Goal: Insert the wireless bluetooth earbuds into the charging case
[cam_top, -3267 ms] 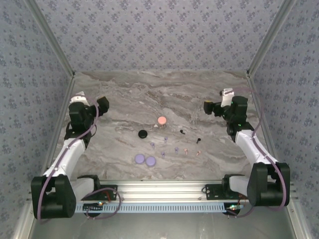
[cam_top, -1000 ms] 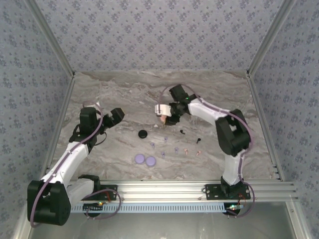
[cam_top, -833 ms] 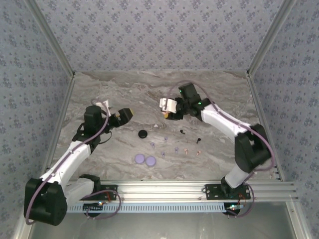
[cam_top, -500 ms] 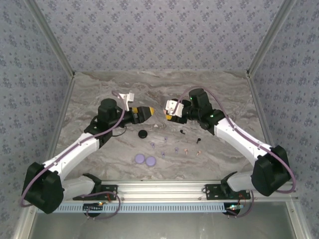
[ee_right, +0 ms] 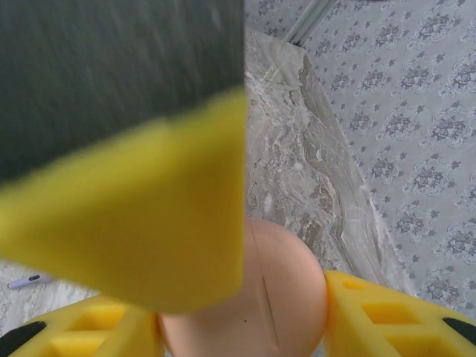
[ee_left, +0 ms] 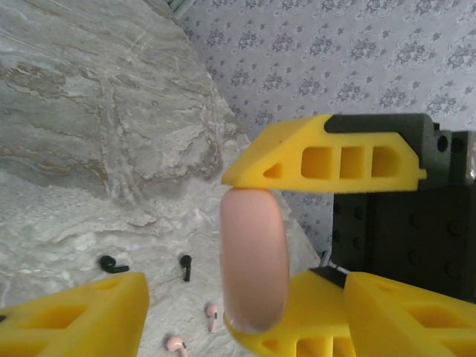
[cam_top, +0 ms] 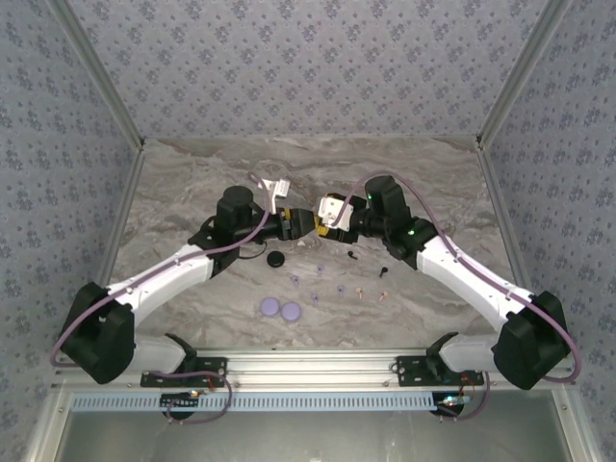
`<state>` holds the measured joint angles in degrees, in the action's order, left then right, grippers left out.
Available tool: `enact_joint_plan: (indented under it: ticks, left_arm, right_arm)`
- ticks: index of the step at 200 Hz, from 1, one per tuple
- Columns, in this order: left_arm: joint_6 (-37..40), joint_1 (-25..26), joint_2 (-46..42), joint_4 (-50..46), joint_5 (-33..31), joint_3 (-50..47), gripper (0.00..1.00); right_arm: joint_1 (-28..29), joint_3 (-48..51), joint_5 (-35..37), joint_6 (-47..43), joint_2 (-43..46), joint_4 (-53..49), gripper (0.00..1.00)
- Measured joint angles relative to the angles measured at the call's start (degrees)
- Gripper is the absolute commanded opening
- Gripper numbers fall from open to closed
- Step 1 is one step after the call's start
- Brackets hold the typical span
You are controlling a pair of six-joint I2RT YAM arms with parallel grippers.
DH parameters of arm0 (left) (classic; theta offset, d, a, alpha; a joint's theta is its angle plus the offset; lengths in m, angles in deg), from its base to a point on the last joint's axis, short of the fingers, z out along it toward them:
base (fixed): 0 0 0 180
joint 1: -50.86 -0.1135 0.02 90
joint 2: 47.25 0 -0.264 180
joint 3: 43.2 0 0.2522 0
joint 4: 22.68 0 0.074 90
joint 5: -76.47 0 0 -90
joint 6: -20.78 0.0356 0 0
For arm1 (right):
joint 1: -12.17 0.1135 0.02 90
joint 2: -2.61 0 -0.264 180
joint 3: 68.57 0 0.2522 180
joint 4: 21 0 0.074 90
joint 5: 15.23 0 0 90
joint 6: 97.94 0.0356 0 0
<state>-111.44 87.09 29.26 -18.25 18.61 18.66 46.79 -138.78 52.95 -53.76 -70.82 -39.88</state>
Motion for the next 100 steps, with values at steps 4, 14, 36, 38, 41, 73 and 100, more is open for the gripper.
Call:
enact_joint_plan:
  ticks: [4, 14, 36, 38, 41, 73, 100]
  left_arm:
    - [-0.3, 0.2, 0.3, 0.2, 0.0, 0.1, 0.6]
    - [-0.6, 0.5, 1.2, 0.8, 0.0, 0.2, 0.54]
    - [-1.6, 0.9, 2.8, 2.1, 0.0, 0.2, 0.45]
    - [-1.6, 0.9, 2.8, 2.1, 0.0, 0.3, 0.44]
    - [-1.6, 0.9, 3.0, 2.3, 0.0, 0.3, 0.43]
    - [-2.0, 1.3, 3.6, 2.8, 0.0, 1.1, 0.36]
    - [-1.8, 1.3, 3.6, 2.6, 0.0, 1.3, 0.35]
  right_arm:
    - [0.1, 0.0, 0.0, 0.0, 0.0, 0.1, 0.52]
    - [0.2, 0.0, 0.1, 0.0, 0.0, 0.3, 0.52]
    - [0.4, 0.0, 0.4, 0.0, 0.0, 0.6, 0.52]
    - [0.4, 0.1, 0.4, 0.0, 0.0, 0.6, 0.52]
    - [0.4, 0.1, 0.6, 0.0, 0.0, 0.6, 0.52]
    - [0.4, 0.1, 1.6, 0.2, -0.1, 0.7, 0.52]
    - [0.4, 0.0, 3.0, 0.5, -0.5, 0.7, 0.52]
